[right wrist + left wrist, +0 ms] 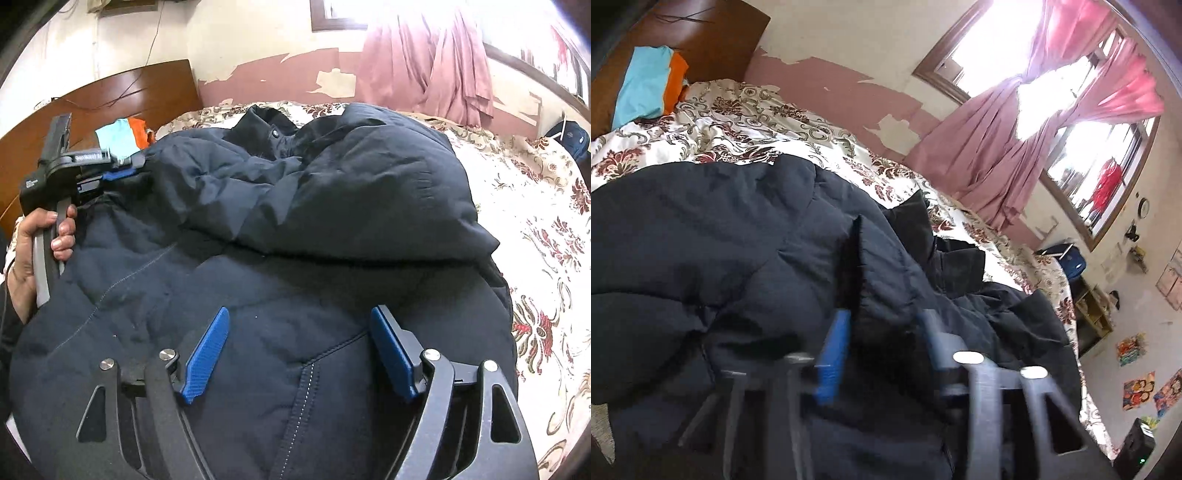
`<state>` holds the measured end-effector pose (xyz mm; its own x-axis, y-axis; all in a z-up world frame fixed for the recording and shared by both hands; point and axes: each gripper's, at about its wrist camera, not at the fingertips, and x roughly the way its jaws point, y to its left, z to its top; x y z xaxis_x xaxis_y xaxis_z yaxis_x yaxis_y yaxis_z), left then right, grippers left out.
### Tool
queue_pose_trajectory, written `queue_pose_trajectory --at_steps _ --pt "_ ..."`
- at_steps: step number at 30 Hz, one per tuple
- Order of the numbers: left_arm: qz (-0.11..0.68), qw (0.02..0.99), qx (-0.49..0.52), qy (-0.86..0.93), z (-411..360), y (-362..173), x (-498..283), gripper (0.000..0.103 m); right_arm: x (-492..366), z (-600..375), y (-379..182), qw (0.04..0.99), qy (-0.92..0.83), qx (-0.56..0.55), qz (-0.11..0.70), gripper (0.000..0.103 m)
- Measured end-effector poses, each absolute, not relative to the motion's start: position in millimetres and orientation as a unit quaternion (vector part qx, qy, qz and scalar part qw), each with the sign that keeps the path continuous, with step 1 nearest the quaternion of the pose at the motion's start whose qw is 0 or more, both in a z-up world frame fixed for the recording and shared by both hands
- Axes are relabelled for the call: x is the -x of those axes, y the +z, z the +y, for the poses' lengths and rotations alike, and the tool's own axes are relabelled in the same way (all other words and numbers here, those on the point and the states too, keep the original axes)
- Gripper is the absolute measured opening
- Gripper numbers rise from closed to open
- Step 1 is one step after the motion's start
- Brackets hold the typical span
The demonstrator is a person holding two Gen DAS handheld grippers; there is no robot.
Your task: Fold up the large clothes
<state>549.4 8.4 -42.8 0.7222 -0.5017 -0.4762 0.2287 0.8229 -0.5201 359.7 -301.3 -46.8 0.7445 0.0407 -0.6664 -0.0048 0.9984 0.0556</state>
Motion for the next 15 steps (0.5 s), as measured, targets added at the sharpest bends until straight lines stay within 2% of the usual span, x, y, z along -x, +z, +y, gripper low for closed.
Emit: queue_pose_trajectory --at_steps 3,10,13,15 --pt "0.285 0.913 0.218 -0.193 11.6 -41.2 -537.9 0.004 -360.2 -301.7 -35.6 0.936 0.018 -0.03 0.35 0.074" --pt "0.215 0.95 0.198 -0.105 41.3 -28.3 -485.7 0.003 -402.2 -286.9 8.4 0.961 0.029 -0.025 0.275 0.074" --pt "0.231 0.947 0.202 -0.096 49.6 -31.5 -488.1 0.003 -448.2 -255.9 7.4 0.956 0.047 0.015 0.289 0.074" --pt "0.243 0.945 0.2 -0.09 52.1 -35.8 -492.6 0.003 -482.8 -232.4 -5.3 0.941 0.057 0.038 0.332 0.073"
